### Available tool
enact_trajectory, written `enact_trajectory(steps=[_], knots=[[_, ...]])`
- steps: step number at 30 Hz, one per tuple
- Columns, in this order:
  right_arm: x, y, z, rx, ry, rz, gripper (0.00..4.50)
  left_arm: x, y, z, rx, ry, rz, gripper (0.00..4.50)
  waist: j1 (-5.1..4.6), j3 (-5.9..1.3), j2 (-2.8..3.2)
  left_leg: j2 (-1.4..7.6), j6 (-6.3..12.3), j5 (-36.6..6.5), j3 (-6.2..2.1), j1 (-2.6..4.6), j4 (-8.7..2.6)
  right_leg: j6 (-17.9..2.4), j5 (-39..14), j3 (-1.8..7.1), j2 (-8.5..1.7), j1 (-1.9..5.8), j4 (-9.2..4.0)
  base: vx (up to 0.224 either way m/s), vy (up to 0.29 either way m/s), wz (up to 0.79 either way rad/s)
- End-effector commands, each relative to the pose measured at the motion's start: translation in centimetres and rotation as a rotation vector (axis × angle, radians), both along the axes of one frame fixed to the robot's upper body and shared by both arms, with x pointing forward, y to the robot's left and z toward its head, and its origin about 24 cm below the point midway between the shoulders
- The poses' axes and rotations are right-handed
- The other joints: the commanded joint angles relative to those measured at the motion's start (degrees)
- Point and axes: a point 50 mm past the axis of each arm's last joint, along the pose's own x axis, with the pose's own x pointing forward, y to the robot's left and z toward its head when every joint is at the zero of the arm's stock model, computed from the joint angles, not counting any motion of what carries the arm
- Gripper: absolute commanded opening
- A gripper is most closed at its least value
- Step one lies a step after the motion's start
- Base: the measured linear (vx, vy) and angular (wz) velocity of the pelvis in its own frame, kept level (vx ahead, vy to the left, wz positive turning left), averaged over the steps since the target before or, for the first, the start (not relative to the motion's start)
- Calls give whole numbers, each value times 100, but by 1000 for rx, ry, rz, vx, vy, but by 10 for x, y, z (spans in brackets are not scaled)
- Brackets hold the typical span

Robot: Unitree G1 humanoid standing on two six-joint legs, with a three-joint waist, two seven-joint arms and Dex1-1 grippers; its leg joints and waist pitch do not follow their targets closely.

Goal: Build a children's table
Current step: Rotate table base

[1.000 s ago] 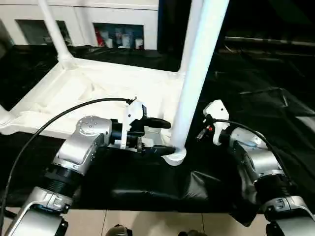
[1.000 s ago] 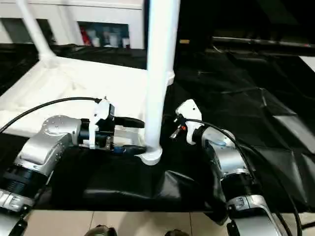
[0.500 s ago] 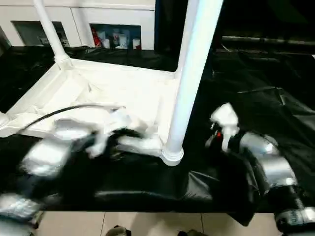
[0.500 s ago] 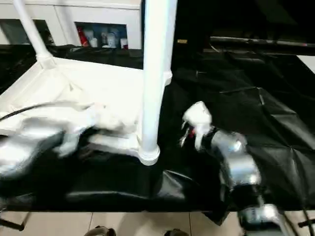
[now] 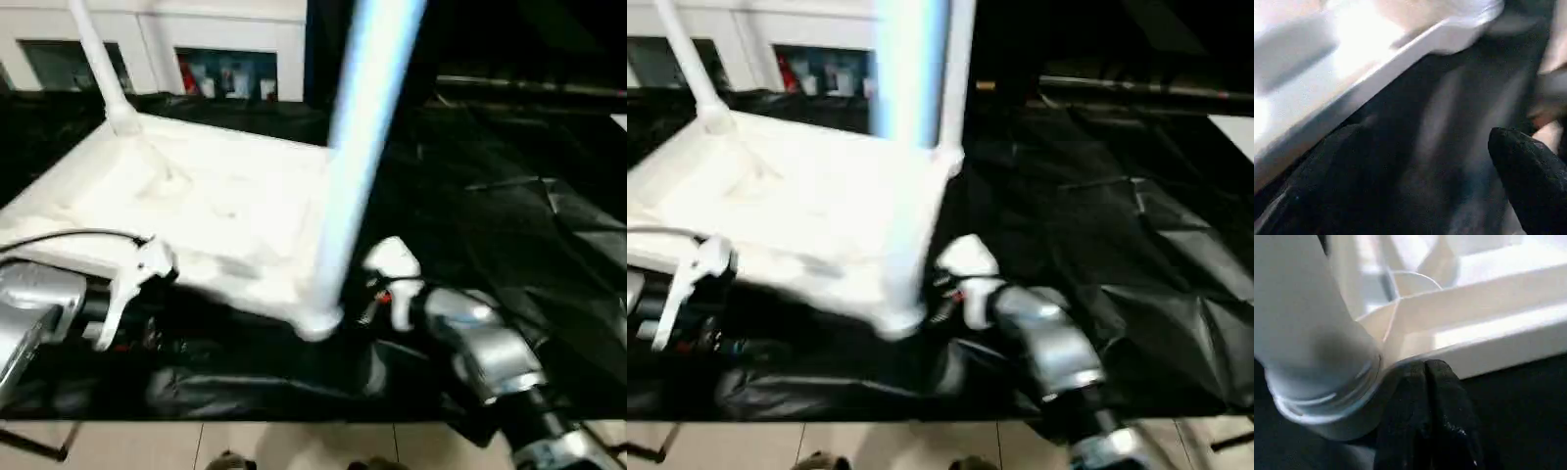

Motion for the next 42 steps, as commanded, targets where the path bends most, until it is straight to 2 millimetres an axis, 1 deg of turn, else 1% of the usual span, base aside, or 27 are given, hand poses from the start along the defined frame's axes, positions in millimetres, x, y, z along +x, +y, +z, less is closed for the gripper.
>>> enact_trajectory(steps=[1, 3, 5, 6, 7, 8, 9, 11, 12, 14, 15, 16, 17, 18, 19, 20, 22, 23, 25, 26, 27, 28, 31, 35, 37, 39, 42], knots=[[-2, 21, 14, 108, -10, 42, 3, 6, 15, -11, 128, -56, 125, 450, 13, -369, 101, 188, -80, -1546, -133, 93, -449, -1029, -1538, 284, -337, 203, -465, 0, 0, 0], [-4, 27, 17, 151, 3, 53, 3, 9, 17, -14, 143, -73, 170, 450, 20, -384, 115, 195, -97, -1536, -142, 102, -452, -1055, -1443, 285, -351, 212, -453, 0, 0, 0], [-8, 33, 23, 236, 34, 96, 3, 10, 18, -16, 130, -82, 235, 450, 38, -368, 106, 206, -110, -1632, -137, 128, -458, -1117, -1392, 285, -341, 190, -449, 0, 0, 0], [-8, 33, 24, 244, 36, 100, 3, 10, 18, -16, 124, -81, 245, 450, 49, -354, 123, 209, -145, -1707, -140, 129, -473, -1121, -1445, 283, -340, 181, -448, 0, 0, 0], [-5, 30, 23, 231, 28, 82, 3, 9, 18, -16, 123, -80, 253, 450, 55, -342, 99, 203, -173, -1835, -139, 139, -483, -1080, -1603, 281, -332, 170, -476, 0, 0, 0], [-5, 30, 23, 231, 28, 82, 3, 9, 18, -16, 123, -80, 253, 450, 60, -341, 102, 201, -200, -1874, -144, 136, -485, -1059, -1677, 284, -342, 175, -476, 0, 0, 0], [1, 24, 22, 203, 7, 30, 3, 8, 18, -17, 115, -80, 256, 450, 63, -334, 96, 199, -241, -1944, -152, 138, -493, -1015, -1845, 289, -360, 169, -496, 0, 0, 0], [24, -1, 21, 144, -45, -154, 3, 1, 17, -18, 75, -100, 204, 450, 51, -331, 84, 202, -314, -2012, -171, 139, -494, -983, -2050, 291, -390, 158, -517, 0, 0, 0], [29, -9, 23, 142, -54, -190, 3, -1, 15, -16, 50, -102, 189, 450, 44, -332, 45, 181, -315, -2003, -155, 142, -488, -939, -2140, 297, -374, 168, -531, 0, 0, 0], [33, -19, 25, 138, -60, -224, 3, -5, 13, -12, 6, -104, 172, 450, 50, -345, 63, 182, -275, -1920, -141, 161, -473, -942, -1996, 305, -358, 157, -517, 0, 0, 0], [36, -26, 26, 131, -71, -243, 3, -8, 9, -8, -33, -114, 147, 450, 57, -355, 59, 178, -230, -1818, -135, 141, -467, -974, -1779, 299, -351, 174, -500, 0, 0, 0], [39, -38, 28, 120, -80, -277, 3, -10, 4, 0, -123, -130, 119, 450, 60, -366, 47, 175, -185, -1731, -124, 135, -466, -1013, -1598, 294, -336, 180, -486, 0, 0, 0], [39, -38, 28, 120, -80, -277, 3, -10, 4, 0, -123, -130, 119, 450, 62, -371, 39, 170, -175, -1668, -121, 126, -461, -1050, -1501, 289, -339, 197, -475, 0, 0, 0], [42, -47, 30, 114, -90, -315, 3, -10, -1, 12, -222, -142, 116, 450, 56, -376, 17, 164, -127, -1587, -110, 119, -454, -1094, -1371, 285, -325, 199, -473, 0, 0, 0], [42, -48, 30, 114, -90, -317, 3, -10, -1, 12, -227, -142, 116, 450, 51, -379, 19, 158, -128, -1529, -105, 111, -444, -1139, -1299, 285, -333, 210, -448, 0, 0, 0], [45, -57, 31, 103, -107, -362, 3, -12, -5, 24, -317, -130, 100, 450, 51, -379, 15, 159, -117, -1480, -98, 114, -439, -1185, -1242, 278, -325, 211, -452, 0, 0, 0], [48, -63, 31, 88, -123, -395, 3, -14, -7, 30, -370, -123, 75, 450, 48, -375, 16, 146, -128, -1457, -93, 108, -432, -1227, -1272, 272, -324, 213, -444, 0, 0, 0], [49, -66, 32, 80, -130, -409, 3, -14, -8, 33, -391, -125, 63, 450, 40, -364, 2, 144, -122, -1482, -92, 107, -433, -1198, -1339, 272, -310, 215, -453, 0, 0, 0], [52, -72, 32, 69, -139, -440, 3, -13, -13, 42, -447, -161, 35, 450, 33, -361, 14, 138, -114, -1533, -92, 112, -428, -1144, -1460, 274, -307, 212, -464, 0, 0, 0], [52, -72, 32, 69, -139, -440, 3, -13, -13, 42, -447, -161, 35, 450, 31, -361, 10, 140, -112, -1556, -91, 112, -430, -1127, -1499, 273, -305, 212, -469, 0, 0, 0], [53, -78, 32, 59, -147, -453, 3, -9, -21, 50, -483, -203, 15, 450, 27, -363, 3, 144, -114, -1554, -93, 110, -431, -1072, -1534, 275, -304, 218, -469, 0, 0, 0], [53, -78, 32, 56, -148, -455, 3, -8, -22, 51, -485, -210, 12, 450, 30, -374, 8, 147, -117, -1537, -90, 118, -426, -1078, -1498, 277, -306, 219, -469, 0, 0, 0], [51, -79, 32, 53, -154, -456, 3, -3, -33, 49, -463, -240, -3, 450, 26, -382, -6, 146, -95, -1390, -89, 97, -415, -1097, -1288, 273, -296, 248, -457, 0, 0, 0], [51, -77, 30, 51, -157, -454, 3, 2, -56, 52, -563, -247, -50, 450, 42, -406, 0, 150, -80, -1218, -79, 93, -393, -1150, -1091, 273, -301, 258, -433, 0, 0, 0], [51, -76, 29, 49, -156, -451, 3, 4, -63, 52, -588, -255, -64, 450, 42, -408, -9, 142, -77, -1233, -79, 90, -392, -1156, -1084, 267, -293, 263, -431, 0, 0, 0], [51, -73, 28, 49, -156, -449, 3, 8, -78, 48, -592, -272, -78, 450, 38, -411, -16, 150, -68, -1236, -83, 86, -391, -1125, -1136, 269, -296, 272, -439, 0, 0, 0], [51, -72, 28, 49, -156, -449, 3, 10, -88, 47, -608, -296, -83, 450, 29, -419, -30, 147, -64, -1184, -85, 67, -383, -1091, -1123, 269, -301, 289, -440, 0, 0, 0]])
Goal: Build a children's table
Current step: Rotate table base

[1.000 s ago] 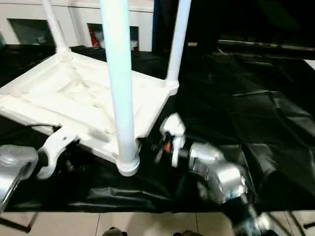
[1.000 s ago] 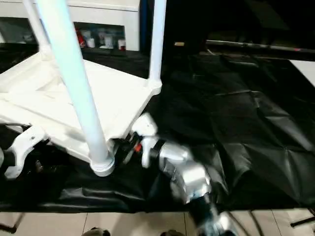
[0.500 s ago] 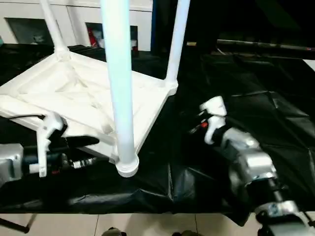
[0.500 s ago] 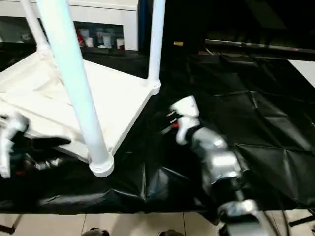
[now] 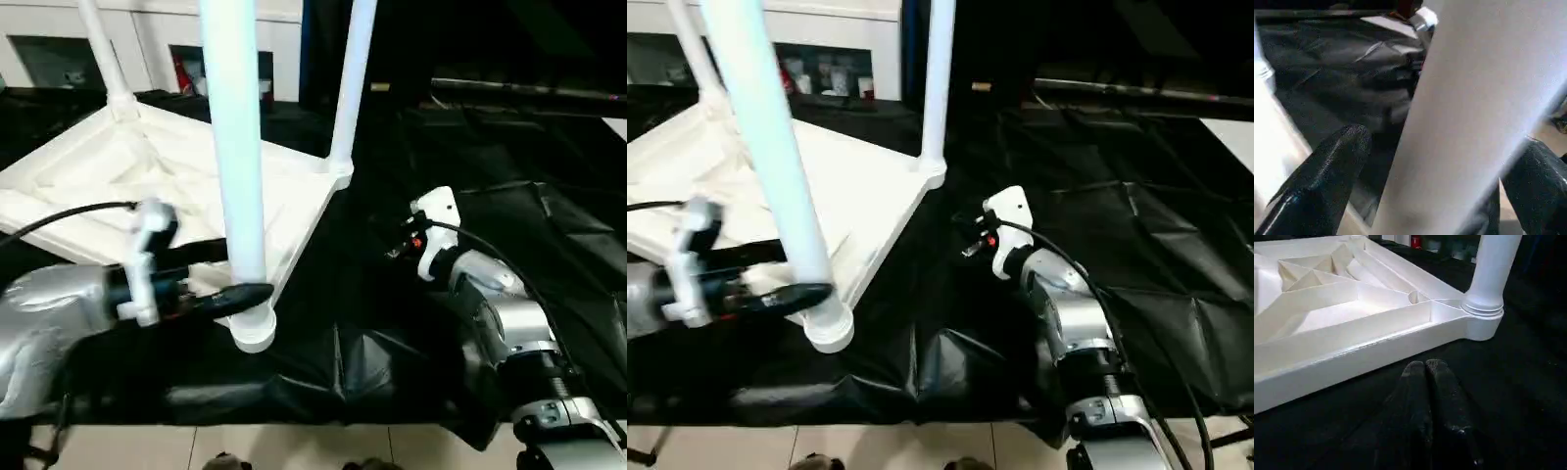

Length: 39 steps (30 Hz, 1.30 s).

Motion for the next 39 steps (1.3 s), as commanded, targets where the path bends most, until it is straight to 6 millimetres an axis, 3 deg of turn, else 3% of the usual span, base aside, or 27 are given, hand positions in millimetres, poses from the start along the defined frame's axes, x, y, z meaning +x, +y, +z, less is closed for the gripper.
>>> enact_trajectory(steps=[1, 3, 8, 13, 16, 20, 22, 23, 24, 25, 27, 30, 33, 39], knots=[[0, -3, -2, -12, 0, -11, 3, 2, -7, 3, 19, -49, 13, 450, 16, -378, 52, 163, -56, -1180, -83, 65, -381, -1082, -1108, 259, -291, 284, -433, 0, 0, 0], [0, -2, -2, -10, 0, -12, 3, 7, -14, 2, 26, -94, 63, 450, 24, -381, 54, 163, -28, -1137, -82, 69, -373, -1069, -1065, 257, -290, 283, -434, 0, 0, 0], [-3, 4, -5, 11, 9, -27, 3, 32, -18, -7, 104, -235, 424, 450, 25, -357, 37, 184, -34, -1312, -98, 60, -381, -903, -1394, 256, -297, 270, -486, 0, 0, 0], [-5, 5, -7, 26, 20, -30, 3, 27, -10, -14, 119, -297, 543, 450, 1, -365, 6, 168, -18, -1388, -113, 39, -382, -758, -1631, 246, -301, 263, -510, 0, 0, 0], [-6, 7, -9, 38, 26, -40, 3, 21, 2, -18, 127, -351, 631, 450, -20, -360, -8, 175, 45, -1352, -115, 21, -379, -770, -1585, 245, -310, 256, -516, 0, 0, 0], [-9, 11, -13, 53, 35, -49, 3, 10, 37, -32, 196, -424, 857, 450, -72, -318, -15, 184, 62, -1548, -131, -14, -404, -685, -1874, 239, -303, 234, -546, 0, 0, 0], [-9, 12, -14, 57, 38, -51, 3, 4, 51, -39, 232, -458, 931, 450, -99, -314, -2, 187, 14, -1686, -131, 10, -406, -587, -2115, 245, -292, 213, -576, 0, 0, 0], [-9, 13, -14, 57, 38, -53, 3, -5, 68, -46, 259, -489, 1055, 450, -93, -301, -8, 182, -4, -1788, -128, 31, -403, -520, -2307, 247, -285, 183, -603, 0, 0, 0], [-9, 13, -14, 57, 38, -53, 3, -5, 68, -46, 259, -489, 1055, 450, -113, -292, -21, 183, -33, -1824, -144, -4, -415, -431, -2432, 242, -285, 205, -610, 0, 0, 0], [-9, 13, -14, 55, 36, -54, 3, -8, 74, -48, 266, -491, 1098, 450, -97, -309, -11, 185, -39, -1844, -137, 52, -403, -404, -2495, 248, -277, 159, -620, 0, 0, 0], [-7, 13, -14, 53, 32, -62, 3, -22, 92, -56, 295, -511, 1214, 450, -93, -313, -10, 197, -18, -1812, -138, 43, -407, -453, -2324, 252, -272, 155, -610, 0, 0, 0], [-6, 12, -13, 54, 29, -68, 3, -30, 101, -59, 300, -521, 1280, 450, -84, -323, -8, 211, 13, -1780, -128, 61, -412, -577, -2009, 250, -255, 138, -590, 0, 0, 0], [-5, 12, -13, 50, 27, -69, 3, -50, 124, -64, 352, -570, 1449, 450, -64, -336, -58, 235, 70, -1715, -121, 59, -422, -718, -1585, 245, -251, 154, -554, 0, 0, 0], [-3, 14, -13, 45, 26, -65, 3, -53, 134, -66, 300, -531, 1561, 450, -39, -333, -99, 247, 48, -1733, -114, 78, -432, -792, -1473, 250, -272, 155, -542, 0, 0, 0]])
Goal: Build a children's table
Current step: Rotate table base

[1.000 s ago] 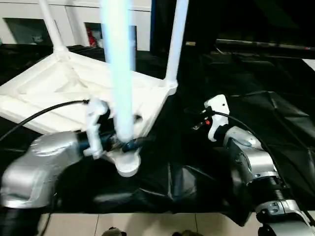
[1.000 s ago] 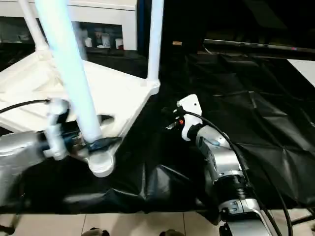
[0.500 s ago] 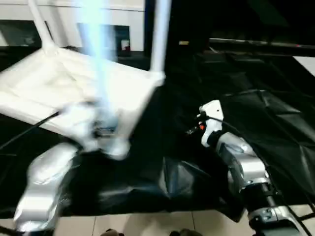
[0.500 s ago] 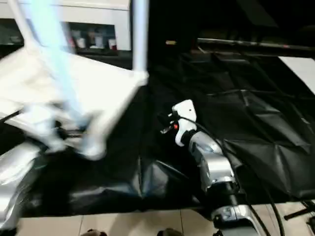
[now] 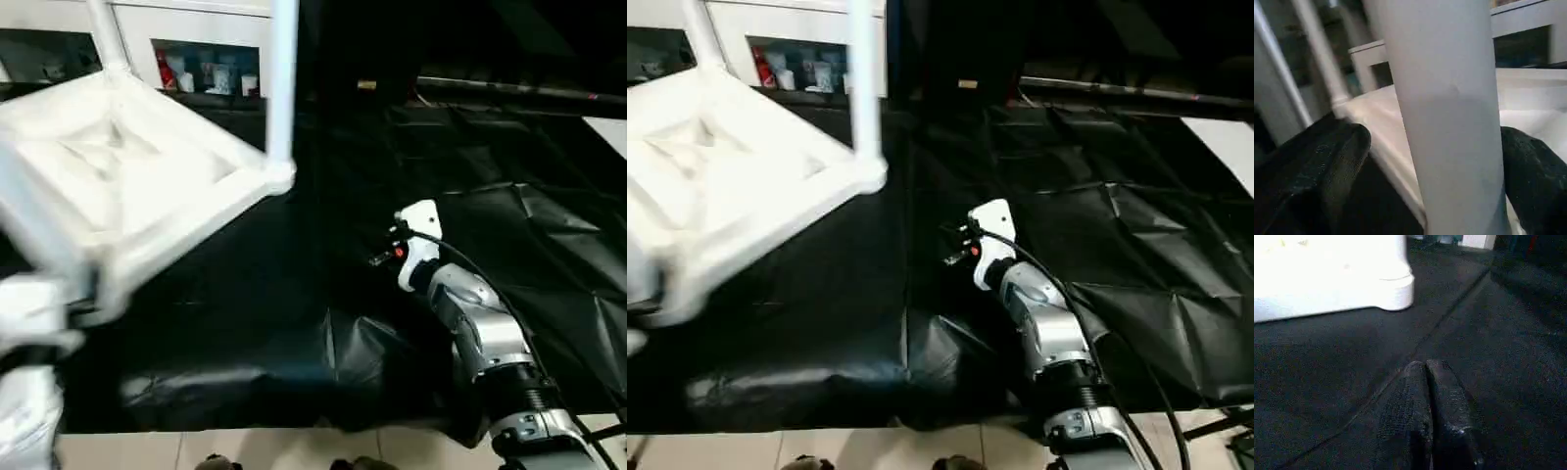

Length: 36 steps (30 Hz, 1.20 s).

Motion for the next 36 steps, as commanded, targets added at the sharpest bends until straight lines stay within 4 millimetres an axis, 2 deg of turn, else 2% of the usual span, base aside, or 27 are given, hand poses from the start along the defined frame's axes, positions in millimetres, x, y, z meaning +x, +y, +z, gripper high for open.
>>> enact_trajectory(steps=[1, 5, 9, 10, 12, 13, 14, 15, 20, 23, 26, 30, 32, 34, 36], knots=[[4, -1, 4, -13, -19, -6, 3, 1, 4, -3, -53, -7, 57, 450, 34, -336, 96, 178, 68, -1721, -101, 108, -416, -805, -1471, 258, -358, 181, -469, 0, 0, 0], [5, 3, 5, -12, -24, 6, 3, 12, 7, 0, -85, -33, 61, 450, 83, -341, 85, 176, 6, -1743, -102, 123, -420, -798, -1433, 261, -368, 179, -465, 0, 0, 0], [5, 4, 6, -13, -27, 13, 3, 24, 12, 4, -90, -27, 39, 450, 98, -369, 79, 162, -5, -1594, -97, 131, -409, -822, -1140, 258, -363, 195, -425, 0, 0, 0], [5, 4, 6, -14, -28, 15, 0, 27, 14, 6, -95, -29, 35, 432, 102, -374, 96, 162, -16, -1592, -99, 134, -410, -825, -1132, 257, -363, 195, -424, 0, 0, 0], [5, 4, 6, -18, -30, 26, 0, 32, 17, 10, -99, -29, 35, 414, 97, -382, 82, 161, -40, -1582, -99, 133, -405, -850, -1082, 253, -362, 201, -416, 0, 0, 0], [4, 4, 6, -21, -33, 33, 0, 33, 18, 10, -110, -18, 32, 414, 104, -387, 137, 163, -55, -1577, -104, 135, -406, -868, -1042, 255, -369, 206, -403, 0, 0, 0], [3, 4, 6, -24, -34, 38, 0, 33, 18, 9, -118, -9, 30, 411, 96, -387, 112, 165, -71, -1585, -101, 133, -403, -894, -1010, 252, -365, 209, -405, 0, 0, 0], [3, 4, 6, -24, -35, 41, 0, 33, 18, 9, -110, -3, 42, 387, 103, -387, 134, 166, -76, -1575, -103, 131, -403, -921, -963, 254, -369, 214, -399, 0, 0, 0], [2, 3, 5, -25, -33, 42, 0, 25, 15, 0, -90, 35, 128, 366, 82, -379, 121, 174, -75, -1643, -108, 113, -407, -926, -1011, 251, -365, 233, -402, 0, 0, 0], [1, 4, 4, -25, -33, 42, 0, 24, 10, -3, -90, 44, 127, 334, 72, -377, 115, 177, -53, -1683, -109, 120, -403, -905, -1137, 253, -373, 223, -428, 0, 0, 0], [0, 5, 3, -27, -33, 47, 0, 23, 2, -3, -91, 27, 104, 330, 76, -373, 110, 174, -25, -1678, -105, 121, -399, -913, -1120, 254, -362, 212, -434, 0, 0, 0], [-1, 6, 2, -31, -32, 53, 0, 27, -10, -3, -114, 10, -9, 290, 104, -371, 94, 175, -36, -1762, -106, 132, -406, -865, -1278, 254, -362, 200, -453, 0, 0, 0], [-1, 5, 2, -32, -31, 55, 0, 27, -13, -4, -116, 9, -41, 284, 112, -368, 104, 176, -40, -1775, -107, 134, -410, -866, -1260, 254, -363, 194, -456, 0, 0, 0], [-1, 5, 2, -36, -31, 57, 0, 26, -13, -3, -116, 4, -51, 253, 116, -365, 101, 181, -53, -1792, -107, 134, -415, -861, -1249, 252, -360, 195, -450, 0, 0, 0], [-1, 4, 1, -38, -30, 57, 0, 25, -13, -3, -110, 4, -55, 242, 129, -367, 104, 179, -50, -1780, -104, 137, -412, -843, -1246, 256, -363, 196, -451, 0, 0, 0]])
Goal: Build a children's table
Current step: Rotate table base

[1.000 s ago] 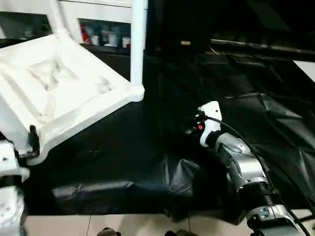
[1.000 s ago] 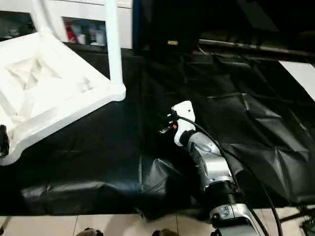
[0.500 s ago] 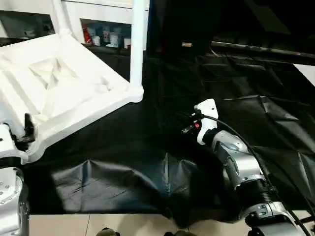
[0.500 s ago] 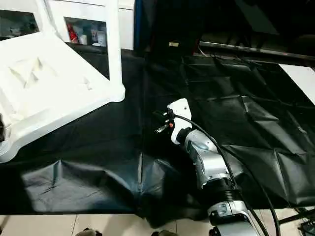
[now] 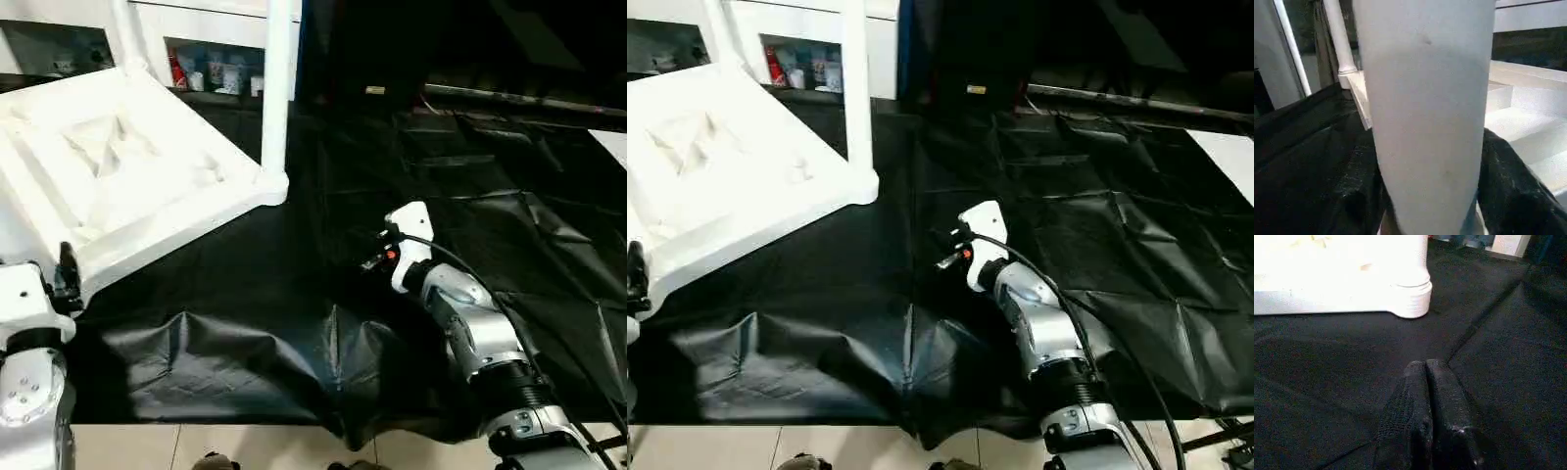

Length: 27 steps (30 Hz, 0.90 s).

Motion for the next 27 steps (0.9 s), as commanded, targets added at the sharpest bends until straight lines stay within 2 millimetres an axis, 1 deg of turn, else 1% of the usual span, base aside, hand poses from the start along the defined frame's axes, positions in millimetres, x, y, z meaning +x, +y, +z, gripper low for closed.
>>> enact_trajectory(steps=[1, 4, 8, 11, 12, 14, 15, 17, 19, 20, 22, 24, 27], knots=[[0, -6, 0, -21, -14, -11, 0, 2, -8, 3, 13, -13, -50, 242, 9, -345, 152, 174, -53, -1770, -109, 127, -426, -806, -1284, 253, -363, 185, -437, 0, 0, 0], [0, -6, -1, -24, -13, -10, 0, 1, -9, 4, 20, -20, -56, 218, 19, -345, 157, 175, -59, -1760, -111, 126, -429, -789, -1282, 253, -367, 188, -438, 0, 0, 0], [-2, -5, -3, -46, -16, 10, 0, 2, -15, 4, -1, -32, -134, 215, 33, -349, 152, 170, -61, -1706, -103, 125, -422, -798, -1235, 257, -371, 186, -438, 0, 0, 0], [-2, -6, -4, -46, -13, 14, 0, 4, -22, 3, -20, -35, -205, 211, 56, -349, 165, 177, -58, -1684, -98, 136, -424, -817, -1158, 258, -367, 181, -430, 0, 0, 0], [-3, -7, -4, -47, -13, 17, 0, 7, -30, 2, -49, -36, -296, 211, 87, -349, 158, 173, -67, -1718, -92, 144, -422, -809, -1230, 262, -375, 177, -436, 0, 0, 0], [-3, -8, -5, -49, -11, 19, 0, 8, -38, 2, -53, -33, -367, 210, 107, -344, 168, 182, -98, -1770, -94, 152, -435, -798, -1259, 264, -371, 169, -440, 0, 0, 0], [-3, -9, -5, -51, -11, 20, 0, 9, -46, 3, -77, -44, -452, 209, 112, -345, 163, 179, -107, -1780, -94, 152, -434, -794, -1274, 264, -376, 171, -442, 0, 0, 0], [-4, -10, -6, -52, -12, 21, 0, 8, -52, 3, -102, -47, -525, 209, 113, -353, 157, 185, -140, -1724, -95, 140, -439, -813, -1176, 264, -377, 189, -424, 0, 0, 0], [-5, -11, -6, -52, -13, 26, 0, 7, -60, 3, -113, -40, -610, 208, 103, -356, 153, 179, -122, -1673, -85, 131, -432, -837, -1058, 266, -374, 203, -410, 0, 0, 0], [-5, -11, -6, -52, -13, 26, 0, 7, -60, 3, -113, -40, -610, 208, 104, -357, 150, 178, -118, -1661, -85, 133, -431, -836, -1056, 265, -375, 204, -408, 0, 0, 0], [-6, -10, -6, -50, -15, 32, 0, 6, -69, 1, -122, -22, -696, 208, 95, -358, 144, 177, -102, -1616, -86, 118, -432, -842, -1059, 267, -378, 217, -405, 0, 0, 0], [-6, -9, -7, -48, -16, 38, 0, 6, -76, -1, -124, 3, -771, 208, 97, -352, 156, 183, -101, -1604, -80, 142, -431, -851, -1086, 267, -376, 199, -409, 0, 0, 0], [-6, -9, -6, -48, -17, 40, 0, 8, -78, -2, -118, 12, -790, 208, 93, -348, 168, 184, -132, -1640, -79, 147, -437, -858, -1047, 267, -365, 200, -404, 0, 0, 0]])
